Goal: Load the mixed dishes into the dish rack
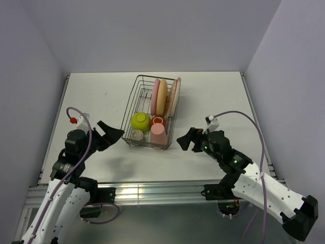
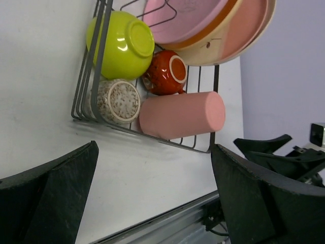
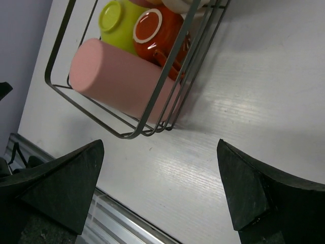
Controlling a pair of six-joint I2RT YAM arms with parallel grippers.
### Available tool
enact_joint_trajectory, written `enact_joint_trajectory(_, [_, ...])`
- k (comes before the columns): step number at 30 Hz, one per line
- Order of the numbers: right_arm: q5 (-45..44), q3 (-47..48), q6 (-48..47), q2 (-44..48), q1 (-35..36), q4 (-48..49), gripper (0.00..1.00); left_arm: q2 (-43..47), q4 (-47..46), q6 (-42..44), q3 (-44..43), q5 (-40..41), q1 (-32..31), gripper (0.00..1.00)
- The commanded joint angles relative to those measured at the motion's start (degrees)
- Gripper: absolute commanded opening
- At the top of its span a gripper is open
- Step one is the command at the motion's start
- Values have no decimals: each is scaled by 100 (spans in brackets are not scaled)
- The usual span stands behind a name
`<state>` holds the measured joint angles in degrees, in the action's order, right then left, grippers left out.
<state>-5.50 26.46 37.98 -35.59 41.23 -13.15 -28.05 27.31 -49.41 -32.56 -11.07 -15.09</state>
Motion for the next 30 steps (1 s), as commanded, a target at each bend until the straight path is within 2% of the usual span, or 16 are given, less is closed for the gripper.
enact_joint_trajectory(1, [48,-394,245,184,139,865,100,378,-708,-648,407,-466,-11,99])
enact_joint_trajectory(9, [-83,-923,280,877,368,1156,100,1293,-789,-807,856,-572,-20,99])
enact_joint_trajectory(23, [49,-1336,316,1660,385,1218,100,1645,-991,-1124,1568,-1072,-20,99])
enact_joint_trajectory(30, [58,-1661,430,2205,385,1192,100,2163,-965,-1290,1753,-1196,-20,99])
